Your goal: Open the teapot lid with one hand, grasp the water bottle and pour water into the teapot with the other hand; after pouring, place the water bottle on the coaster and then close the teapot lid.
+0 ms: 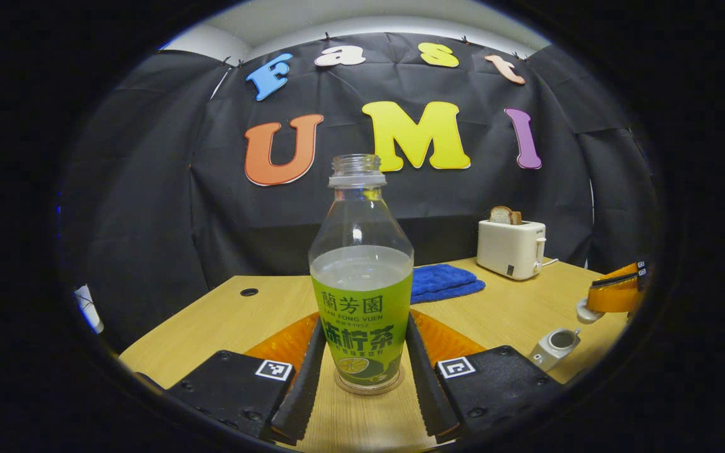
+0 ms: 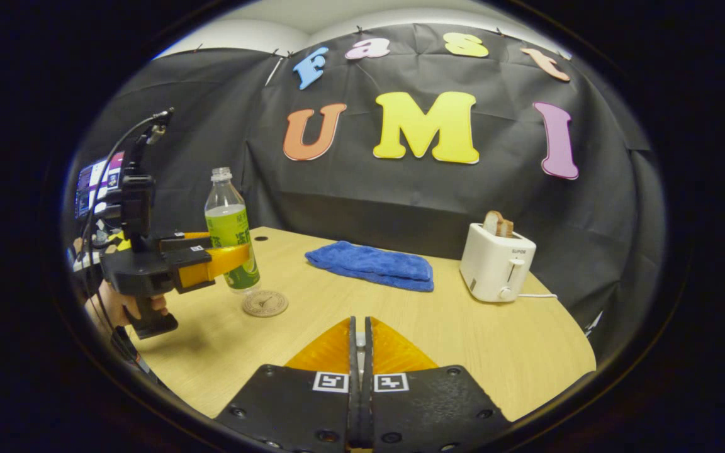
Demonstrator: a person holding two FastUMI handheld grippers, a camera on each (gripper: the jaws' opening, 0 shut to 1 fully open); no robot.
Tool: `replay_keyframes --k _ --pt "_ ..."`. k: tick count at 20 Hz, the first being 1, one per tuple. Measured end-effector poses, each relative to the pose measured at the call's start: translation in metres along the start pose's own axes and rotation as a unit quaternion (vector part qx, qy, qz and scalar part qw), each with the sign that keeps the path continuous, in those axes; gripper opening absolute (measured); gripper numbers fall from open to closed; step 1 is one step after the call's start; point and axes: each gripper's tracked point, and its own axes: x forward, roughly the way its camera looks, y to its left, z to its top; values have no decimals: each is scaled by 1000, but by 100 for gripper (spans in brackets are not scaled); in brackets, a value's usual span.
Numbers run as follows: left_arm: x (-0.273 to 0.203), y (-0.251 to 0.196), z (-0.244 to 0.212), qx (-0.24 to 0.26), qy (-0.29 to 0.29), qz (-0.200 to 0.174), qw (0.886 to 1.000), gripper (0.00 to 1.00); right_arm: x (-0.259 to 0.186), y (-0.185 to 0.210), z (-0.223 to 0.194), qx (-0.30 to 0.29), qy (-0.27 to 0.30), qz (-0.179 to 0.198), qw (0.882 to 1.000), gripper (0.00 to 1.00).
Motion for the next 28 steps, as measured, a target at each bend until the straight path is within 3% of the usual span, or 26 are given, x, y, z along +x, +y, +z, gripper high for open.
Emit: replay_keyframes --k 19,24,26,27,28 --pt "41 2 -50 -16 69 -4 998 70 3 -8 -11 4 14 -5 1000 0" --pt "42 0 -53 -15 74 -3 997 78 1 -6 -10 4 13 -4 1000 0" --pt "39 1 -51 -13 76 -1 997 88 -1 -5 -9 3 10 -4 1000 0" --pt "39 1 -50 -12 74 1 997 100 -1 -5 -9 3 10 -3 1000 0" --pt "38 1 -47 -11 71 1 997 100 -1 -3 -8 3 9 -3 1000 0"
